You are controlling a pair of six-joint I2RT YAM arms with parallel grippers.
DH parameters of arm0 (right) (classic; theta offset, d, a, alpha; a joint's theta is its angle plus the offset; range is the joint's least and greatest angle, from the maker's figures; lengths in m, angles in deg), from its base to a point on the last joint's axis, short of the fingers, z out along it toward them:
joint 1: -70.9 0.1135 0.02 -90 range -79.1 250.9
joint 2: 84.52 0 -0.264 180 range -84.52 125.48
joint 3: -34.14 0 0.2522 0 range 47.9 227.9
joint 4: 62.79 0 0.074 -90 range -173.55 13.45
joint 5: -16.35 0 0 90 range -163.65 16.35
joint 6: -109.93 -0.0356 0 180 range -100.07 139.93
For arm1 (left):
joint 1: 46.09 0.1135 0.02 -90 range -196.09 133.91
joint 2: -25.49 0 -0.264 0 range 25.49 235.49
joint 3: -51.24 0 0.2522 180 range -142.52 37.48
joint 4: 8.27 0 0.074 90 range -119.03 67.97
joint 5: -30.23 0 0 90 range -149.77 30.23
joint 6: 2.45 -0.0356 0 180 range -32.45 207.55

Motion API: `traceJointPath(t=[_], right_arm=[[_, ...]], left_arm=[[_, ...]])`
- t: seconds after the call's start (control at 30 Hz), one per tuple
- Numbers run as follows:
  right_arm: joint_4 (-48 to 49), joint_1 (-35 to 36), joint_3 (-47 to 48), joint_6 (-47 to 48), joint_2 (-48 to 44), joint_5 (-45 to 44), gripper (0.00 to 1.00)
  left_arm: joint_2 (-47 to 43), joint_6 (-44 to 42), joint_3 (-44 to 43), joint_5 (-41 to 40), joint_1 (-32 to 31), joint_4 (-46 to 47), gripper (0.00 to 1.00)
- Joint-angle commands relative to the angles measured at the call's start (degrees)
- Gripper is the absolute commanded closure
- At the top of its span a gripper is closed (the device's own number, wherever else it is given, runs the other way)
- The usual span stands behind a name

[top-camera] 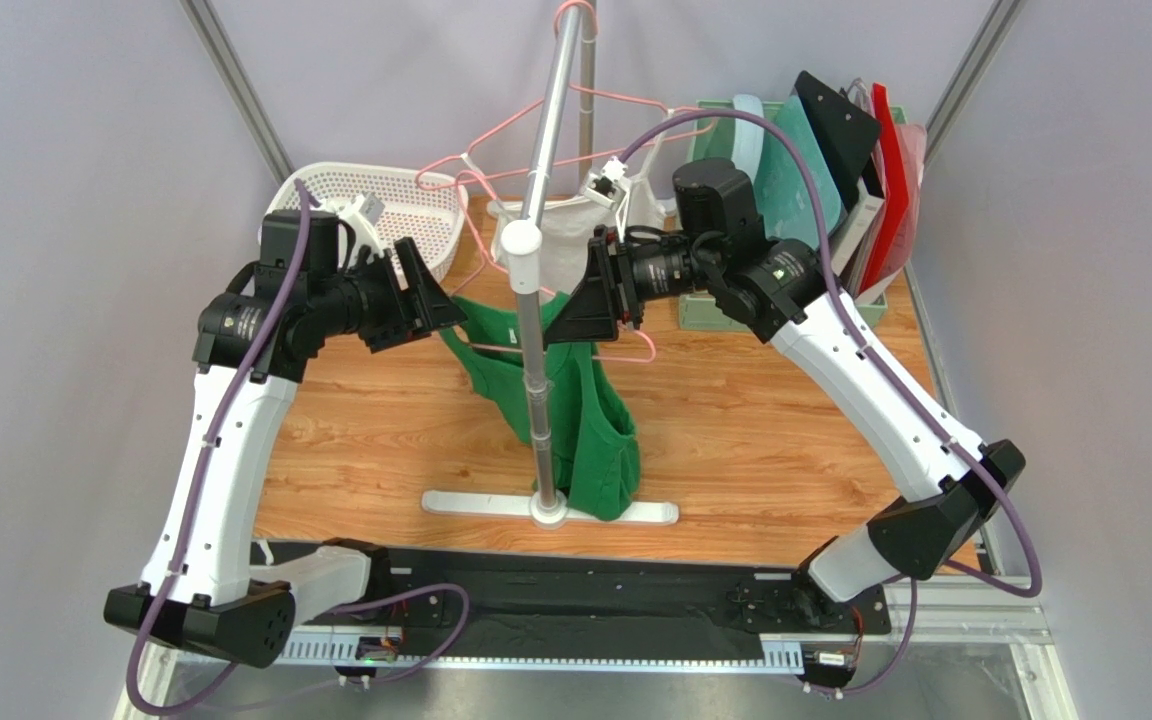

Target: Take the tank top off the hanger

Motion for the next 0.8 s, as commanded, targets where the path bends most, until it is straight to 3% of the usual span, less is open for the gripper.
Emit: traceJointPath(t=[0.0,0.27,0.67,0.77], right_arm=[[5.34,-0.21,-2.42,-0.25,-3.37,2.19,1.0],[8.77,-1.0,-6.29,-0.6,-5.83,4.21,1.0],[10.8,-1.0,-8.57,-1.39,-7.94,5.89,1.0],[10.79,-1.0,-9.27,-1.65,-8.91,5.8,1.0]], left_arm=[[-0.73,3.97,3.6,-1.76,-0.16,3.45,0.32],[-3.11,5.92,10.54,-1.24,-0.24,5.92,0.41],[2.43,2.23,6.42,-5.01,-0.16,5.83,0.42],[3.57,1.52,6.5,-6.68,-0.16,5.74,0.52]])
